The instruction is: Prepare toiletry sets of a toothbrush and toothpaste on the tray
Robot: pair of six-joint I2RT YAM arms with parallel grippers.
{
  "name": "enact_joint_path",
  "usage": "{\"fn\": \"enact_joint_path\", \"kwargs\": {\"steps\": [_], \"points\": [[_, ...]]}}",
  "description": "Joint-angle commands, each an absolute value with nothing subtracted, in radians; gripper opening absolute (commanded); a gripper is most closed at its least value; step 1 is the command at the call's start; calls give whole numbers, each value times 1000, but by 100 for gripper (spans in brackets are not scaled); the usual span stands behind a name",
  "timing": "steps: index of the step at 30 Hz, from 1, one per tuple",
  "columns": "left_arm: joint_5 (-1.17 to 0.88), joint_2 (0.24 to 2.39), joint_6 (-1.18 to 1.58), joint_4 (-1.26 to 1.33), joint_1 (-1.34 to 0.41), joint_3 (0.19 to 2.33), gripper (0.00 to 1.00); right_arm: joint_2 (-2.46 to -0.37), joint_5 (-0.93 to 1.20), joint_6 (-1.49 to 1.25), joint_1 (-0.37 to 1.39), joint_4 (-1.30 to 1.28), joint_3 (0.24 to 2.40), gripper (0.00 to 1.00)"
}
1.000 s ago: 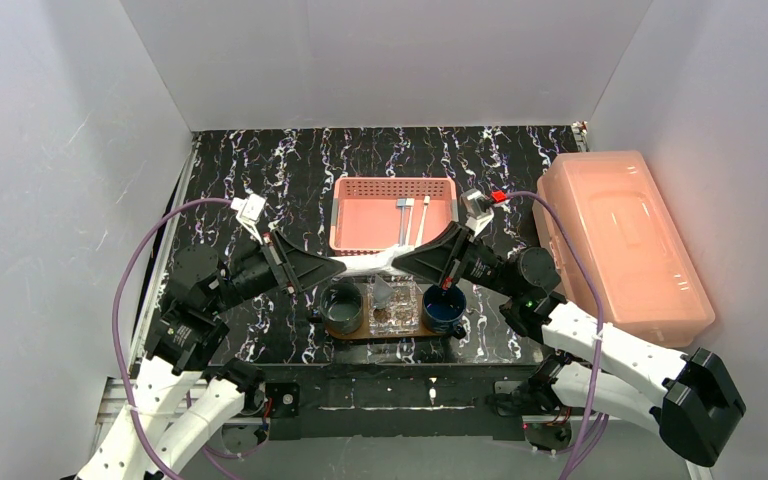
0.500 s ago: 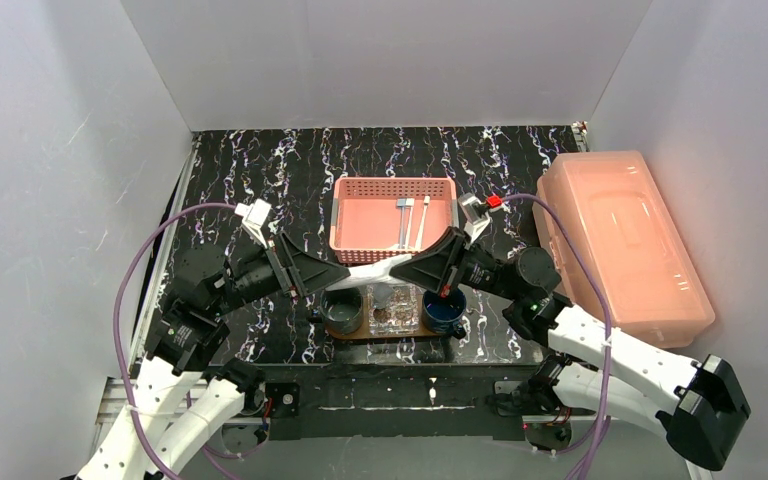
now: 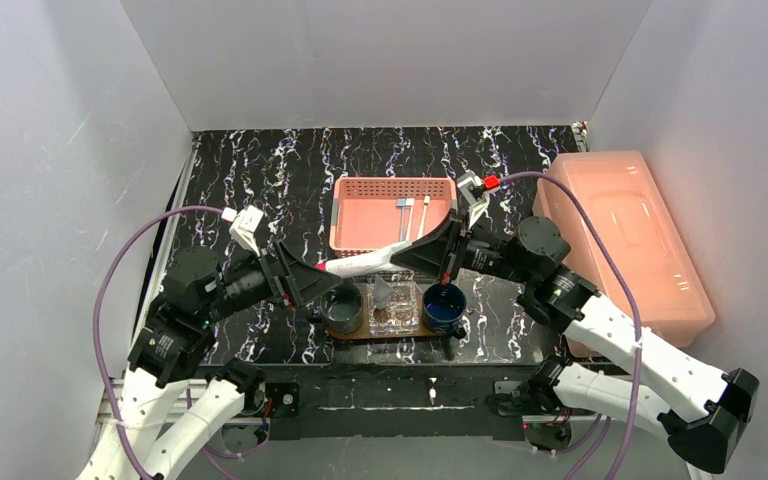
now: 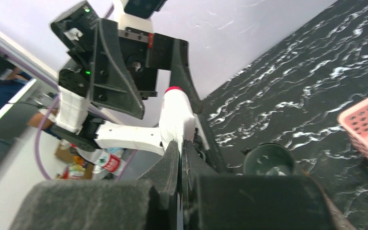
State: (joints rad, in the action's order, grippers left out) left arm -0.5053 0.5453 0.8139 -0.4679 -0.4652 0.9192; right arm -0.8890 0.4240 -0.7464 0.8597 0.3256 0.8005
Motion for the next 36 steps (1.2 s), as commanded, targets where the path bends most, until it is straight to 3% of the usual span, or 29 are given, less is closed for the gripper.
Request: {"fn": "enact_joint_path", "kwargs": {"steps": [1, 7, 21, 36], "points": [[-481, 529, 731, -559, -466, 980, 98, -891, 404, -565, 867, 62, 972, 1], [-450, 524, 657, -651, -466, 1010, 98, -937, 353, -410, 868, -259, 1170, 1], [-356, 529, 529, -752, -467, 966, 98, -1120, 11, -247, 867, -895, 1584, 1], [-270, 512, 469, -759, -467, 841, 98, -1281, -97, -238, 903, -1103, 1721, 1]]}}
